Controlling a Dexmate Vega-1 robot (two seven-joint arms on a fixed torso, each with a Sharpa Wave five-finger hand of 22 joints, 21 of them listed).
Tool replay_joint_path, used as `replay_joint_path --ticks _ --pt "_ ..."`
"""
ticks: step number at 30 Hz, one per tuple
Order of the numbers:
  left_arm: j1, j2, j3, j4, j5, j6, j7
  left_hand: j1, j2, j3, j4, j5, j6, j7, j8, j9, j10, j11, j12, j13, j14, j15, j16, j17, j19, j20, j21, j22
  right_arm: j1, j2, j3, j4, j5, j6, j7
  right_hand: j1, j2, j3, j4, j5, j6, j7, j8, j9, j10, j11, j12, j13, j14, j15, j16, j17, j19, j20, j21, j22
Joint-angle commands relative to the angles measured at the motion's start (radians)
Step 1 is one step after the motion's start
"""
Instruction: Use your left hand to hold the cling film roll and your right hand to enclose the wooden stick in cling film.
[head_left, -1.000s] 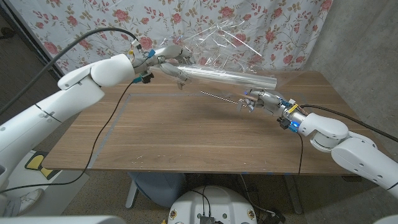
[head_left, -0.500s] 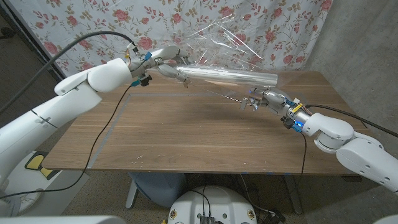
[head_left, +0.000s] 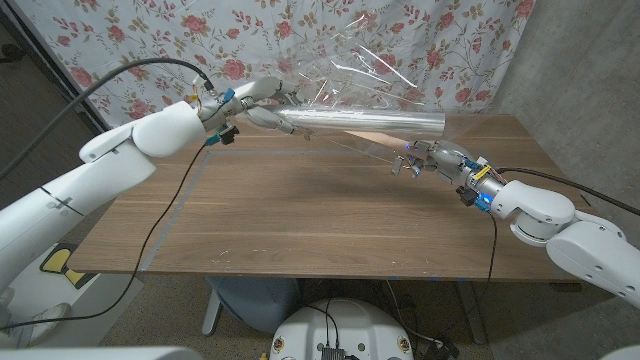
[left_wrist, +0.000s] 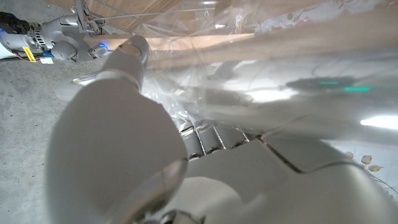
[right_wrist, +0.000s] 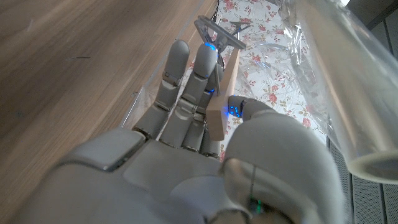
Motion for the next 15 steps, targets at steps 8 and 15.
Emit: replay_joint_path --ticks 8,15 --pt "0.034 0.03 -0.007 -0.016 -0.037 -0.029 -0.051 0.124 0.144 0.03 0.014 0.009 0.012 -0.016 0.071 0.117 -0.006 0.001 -0.002 0.001 0.005 0.008 -0.011 0.006 0.015 0.0 0.01 -0.021 0.018 0.006 0.019 -0.015 -0.002 -0.036 -0.004 0.004 0.019 0.276 -0.159 0.004 0.095 -0.095 0.008 0.004 0.076 -0.072 0.001 0.0 0.003 -0.005 0.0 0.003 0.005 -0.047 0.003 0.003" --pt "0.075 0.054 -0.025 -0.037 -0.046 -0.024 -0.055 0.123 0.145 0.032 0.008 0.008 0.019 -0.013 0.072 0.11 -0.005 -0.001 -0.003 0.005 0.006 0.008 -0.017 0.011 0.015 0.0 0.013 -0.031 0.04 0.004 0.011 -0.003 -0.003 -0.039 0.013 0.004 0.02 0.277 -0.159 0.004 0.095 -0.095 0.008 0.003 0.076 -0.071 0.006 0.007 0.002 -0.005 0.0 0.003 0.005 -0.047 0.003 0.003"
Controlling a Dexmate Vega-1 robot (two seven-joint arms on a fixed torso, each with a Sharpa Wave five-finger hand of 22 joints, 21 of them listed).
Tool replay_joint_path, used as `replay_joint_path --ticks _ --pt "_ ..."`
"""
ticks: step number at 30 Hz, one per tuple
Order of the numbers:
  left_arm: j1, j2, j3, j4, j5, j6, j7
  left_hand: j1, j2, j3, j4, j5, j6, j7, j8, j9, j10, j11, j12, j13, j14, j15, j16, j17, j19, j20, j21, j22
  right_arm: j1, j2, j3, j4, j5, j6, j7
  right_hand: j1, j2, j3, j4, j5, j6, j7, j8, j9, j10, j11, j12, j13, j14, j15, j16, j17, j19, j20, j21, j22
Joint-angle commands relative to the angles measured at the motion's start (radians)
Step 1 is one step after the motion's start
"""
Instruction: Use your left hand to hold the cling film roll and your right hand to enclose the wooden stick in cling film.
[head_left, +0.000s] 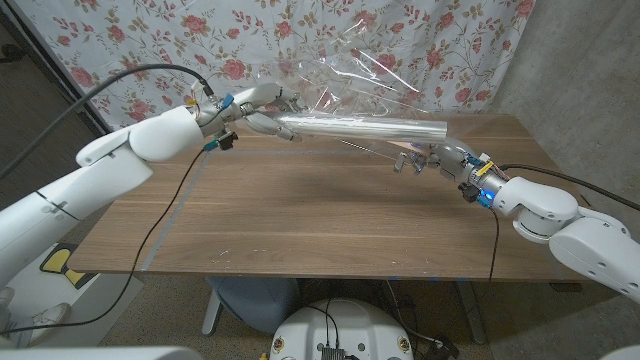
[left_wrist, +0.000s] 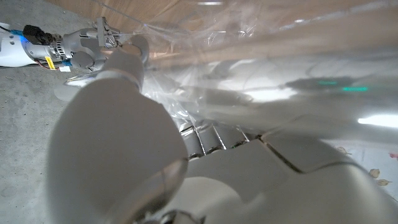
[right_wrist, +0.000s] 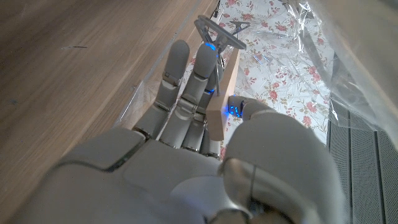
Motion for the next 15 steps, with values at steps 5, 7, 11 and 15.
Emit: replay_joint_path --ticks 5,7,11,15 --pt "0.063 0.043 -0.023 -0.033 -0.024 0.007 -0.028 0.123 0.143 0.026 0.013 0.008 0.018 -0.011 0.074 0.111 0.0 0.001 -0.004 0.005 0.003 0.005 -0.006 0.007 0.004 0.0 0.007 -0.006 0.033 0.005 -0.005 0.015 0.008 -0.017 0.022 0.003 0.019 0.276 -0.159 0.004 0.095 -0.095 0.005 0.004 0.078 -0.072 0.002 0.0 0.001 -0.005 0.001 0.003 0.006 -0.047 0.003 0.003" --pt "0.053 0.051 -0.014 -0.035 -0.02 0.008 -0.047 0.122 0.144 0.026 0.012 0.008 0.018 -0.011 0.075 0.112 0.001 0.002 -0.005 0.004 0.004 0.005 -0.008 0.009 0.004 0.0 0.008 -0.008 0.036 0.007 -0.005 0.017 0.017 -0.021 0.022 0.003 0.02 0.276 -0.159 0.004 0.095 -0.095 0.005 0.004 0.076 -0.073 0.004 0.005 0.001 -0.005 0.001 0.003 0.005 -0.047 0.002 0.003" --pt "0.057 0.055 -0.009 -0.037 -0.028 0.005 -0.06 0.121 0.144 0.027 0.011 0.007 0.018 -0.01 0.075 0.11 -0.001 0.002 -0.005 0.007 0.004 0.006 -0.011 0.01 0.004 0.0 0.009 -0.009 0.042 0.01 -0.008 0.022 0.019 -0.019 0.025 0.003 0.02 0.276 -0.159 0.004 0.094 -0.096 0.004 0.005 0.077 -0.07 0.005 0.006 0.0 -0.005 0.001 0.004 0.005 -0.047 0.003 0.003" --pt "0.059 0.055 -0.001 -0.035 -0.036 0.004 -0.07 0.121 0.145 0.027 0.01 0.007 0.019 -0.012 0.076 0.11 0.001 0.003 -0.006 0.006 0.004 0.005 -0.013 0.011 0.003 0.0 0.009 -0.01 0.051 0.018 -0.012 0.028 0.022 -0.01 0.03 0.003 0.02 0.276 -0.159 0.004 0.096 -0.096 0.005 0.004 0.076 -0.071 0.005 0.005 0.002 -0.005 0.003 0.005 0.005 -0.047 0.003 0.003"
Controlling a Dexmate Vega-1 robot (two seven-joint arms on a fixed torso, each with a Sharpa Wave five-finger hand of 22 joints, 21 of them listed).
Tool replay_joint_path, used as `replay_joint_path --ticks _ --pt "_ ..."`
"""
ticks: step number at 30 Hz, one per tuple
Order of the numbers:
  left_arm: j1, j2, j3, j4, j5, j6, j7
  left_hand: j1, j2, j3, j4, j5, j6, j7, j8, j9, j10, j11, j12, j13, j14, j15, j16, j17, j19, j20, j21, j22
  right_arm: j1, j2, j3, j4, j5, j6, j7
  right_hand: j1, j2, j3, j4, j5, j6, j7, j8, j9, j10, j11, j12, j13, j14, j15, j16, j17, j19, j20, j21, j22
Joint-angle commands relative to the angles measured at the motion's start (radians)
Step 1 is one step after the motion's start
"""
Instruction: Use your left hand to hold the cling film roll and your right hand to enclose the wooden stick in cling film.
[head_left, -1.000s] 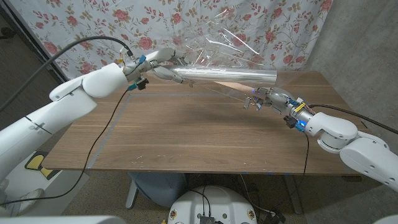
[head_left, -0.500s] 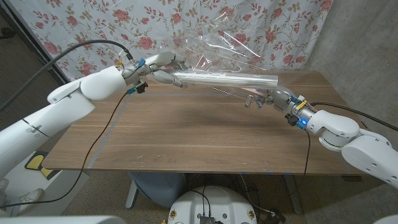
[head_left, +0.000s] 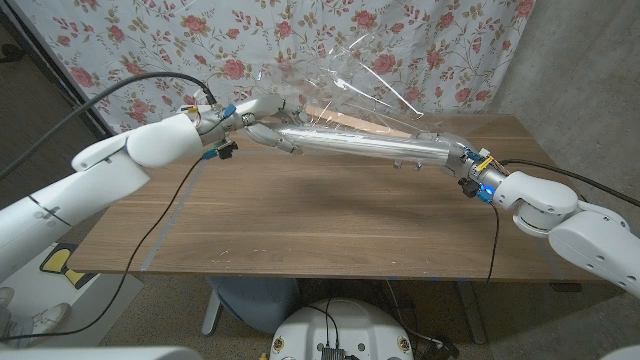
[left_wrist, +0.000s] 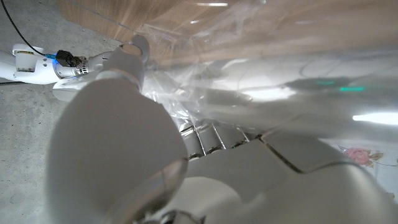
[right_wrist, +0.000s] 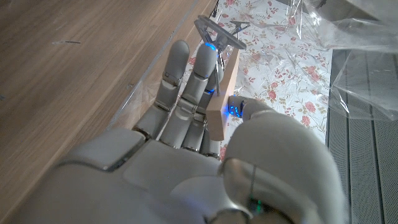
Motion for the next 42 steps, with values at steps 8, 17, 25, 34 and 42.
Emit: replay_joint_path --ticks 8,17,25,34,42 --pt "0.004 0.018 0.023 -0.002 -0.021 0.006 -0.049 0.12 0.145 0.025 0.011 0.002 0.025 -0.01 0.078 0.106 0.0 0.002 -0.004 0.001 0.007 0.005 -0.01 0.009 0.002 0.001 0.007 -0.002 0.035 0.02 -0.019 0.018 0.022 0.016 0.027 0.003 0.02 0.275 -0.159 0.005 0.096 -0.092 0.005 0.002 0.078 -0.069 0.005 0.003 0.0 -0.006 0.0 0.002 0.005 -0.047 0.003 0.003" --pt "-0.052 0.013 0.079 0.005 -0.024 0.006 -0.125 0.119 0.145 0.027 0.009 0.001 0.034 -0.005 0.078 0.096 0.002 0.003 -0.006 0.004 0.007 0.005 -0.017 0.012 0.0 0.001 0.009 -0.003 0.053 0.018 -0.018 0.007 0.03 0.014 0.025 0.004 0.02 0.275 -0.159 0.005 0.097 -0.094 0.005 0.002 0.073 -0.07 0.007 0.008 -0.001 -0.006 -0.001 0.002 0.006 -0.048 0.002 0.003" --pt "-0.084 0.016 0.128 0.005 -0.027 0.024 -0.195 0.119 0.145 0.029 0.006 0.0 0.034 -0.005 0.079 0.092 0.004 0.004 -0.008 0.005 0.01 0.005 -0.021 0.017 -0.001 0.0 0.011 -0.003 0.054 0.028 -0.019 0.018 0.048 0.029 0.044 0.004 0.02 0.275 -0.159 0.005 0.096 -0.094 0.005 0.003 0.075 -0.071 0.006 0.007 0.001 -0.006 0.001 0.003 0.004 -0.048 0.002 0.003" --pt "-0.093 0.022 0.15 -0.003 -0.016 0.03 -0.222 0.119 0.144 0.031 0.004 -0.001 0.033 -0.005 0.08 0.091 0.006 0.004 -0.011 0.006 0.011 0.005 -0.027 0.022 -0.002 0.001 0.014 -0.003 0.048 0.035 -0.022 0.023 0.054 0.048 0.056 0.004 0.02 0.275 -0.159 0.005 0.095 -0.095 0.005 0.001 0.075 -0.07 0.005 0.005 -0.001 -0.006 0.0 0.003 0.006 -0.047 0.003 0.003" --pt "-0.103 0.035 0.15 -0.02 -0.002 0.043 -0.234 0.118 0.143 0.032 0.004 -0.003 0.035 -0.006 0.082 0.087 0.007 0.004 -0.012 0.011 0.014 0.005 -0.032 0.029 -0.003 0.001 0.016 -0.003 0.062 0.021 -0.043 0.007 0.031 0.038 0.053 0.004 0.02 0.275 -0.159 0.005 0.095 -0.094 0.005 0.001 0.076 -0.07 0.007 0.007 -0.002 -0.006 -0.001 0.001 0.007 -0.047 0.002 0.003"
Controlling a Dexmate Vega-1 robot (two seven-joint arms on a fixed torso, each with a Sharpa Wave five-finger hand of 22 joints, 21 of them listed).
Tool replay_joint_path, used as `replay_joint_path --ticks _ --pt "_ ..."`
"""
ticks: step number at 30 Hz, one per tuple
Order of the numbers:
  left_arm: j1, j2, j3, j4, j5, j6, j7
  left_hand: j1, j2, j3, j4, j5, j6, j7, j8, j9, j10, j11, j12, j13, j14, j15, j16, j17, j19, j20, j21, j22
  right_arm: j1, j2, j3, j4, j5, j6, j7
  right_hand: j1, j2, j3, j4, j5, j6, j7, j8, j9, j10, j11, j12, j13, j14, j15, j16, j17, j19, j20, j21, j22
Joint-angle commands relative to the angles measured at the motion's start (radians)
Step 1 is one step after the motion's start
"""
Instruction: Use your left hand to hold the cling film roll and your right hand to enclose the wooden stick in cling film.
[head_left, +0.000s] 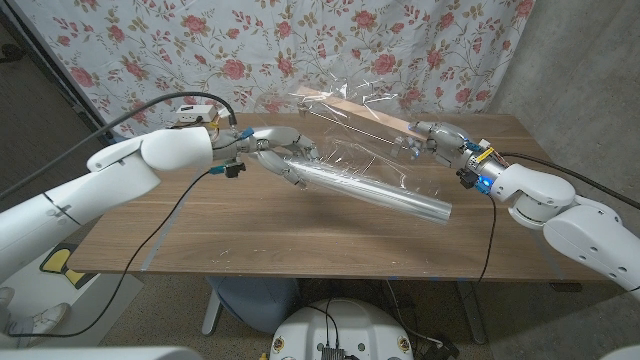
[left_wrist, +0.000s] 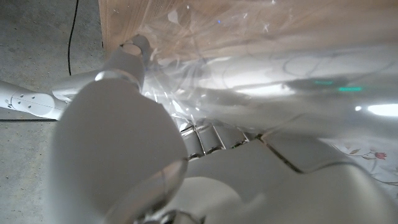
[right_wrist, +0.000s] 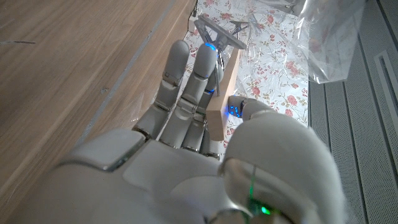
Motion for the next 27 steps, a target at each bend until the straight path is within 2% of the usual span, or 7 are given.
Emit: replay_joint_path --ticks 1,16,27 --pt "-0.023 0.016 0.022 -0.021 0.009 0.017 -0.031 0.118 0.143 0.021 0.015 -0.002 0.025 -0.015 0.082 0.087 0.004 0.002 -0.005 0.006 0.011 0.002 -0.003 0.007 -0.003 0.002 0.006 0.001 0.016 -0.016 -0.025 -0.017 -0.022 -0.004 0.003 0.004 0.02 0.275 -0.159 0.005 0.095 -0.095 0.004 0.002 0.076 -0.072 0.006 0.005 0.0 -0.007 -0.003 0.002 0.006 -0.048 0.002 0.003" --pt "-0.038 0.02 0.035 -0.03 0.004 0.039 -0.06 0.117 0.14 0.024 0.014 -0.002 0.026 -0.015 0.085 0.084 0.007 0.0 -0.007 0.01 0.015 0.002 -0.009 0.016 -0.005 0.001 0.009 0.001 0.102 -0.033 -0.107 -0.017 -0.045 -0.037 0.027 0.004 0.02 0.275 -0.158 0.005 0.094 -0.094 0.004 0.003 0.075 -0.073 0.005 0.003 -0.001 -0.006 -0.003 0.002 0.005 -0.047 0.001 0.003" --pt "-0.022 0.024 0.028 -0.021 -0.008 0.041 -0.043 0.115 0.141 0.025 0.015 -0.003 0.024 -0.014 0.086 0.082 0.008 0.001 -0.009 0.014 0.017 0.002 -0.018 0.017 -0.008 0.003 0.011 0.001 0.117 -0.011 -0.12 0.009 -0.009 -0.005 0.057 0.004 0.02 0.275 -0.158 0.005 0.094 -0.095 0.004 0.003 0.075 -0.072 0.005 0.002 -0.002 -0.007 -0.005 0.0 0.006 -0.048 -0.001 0.002"
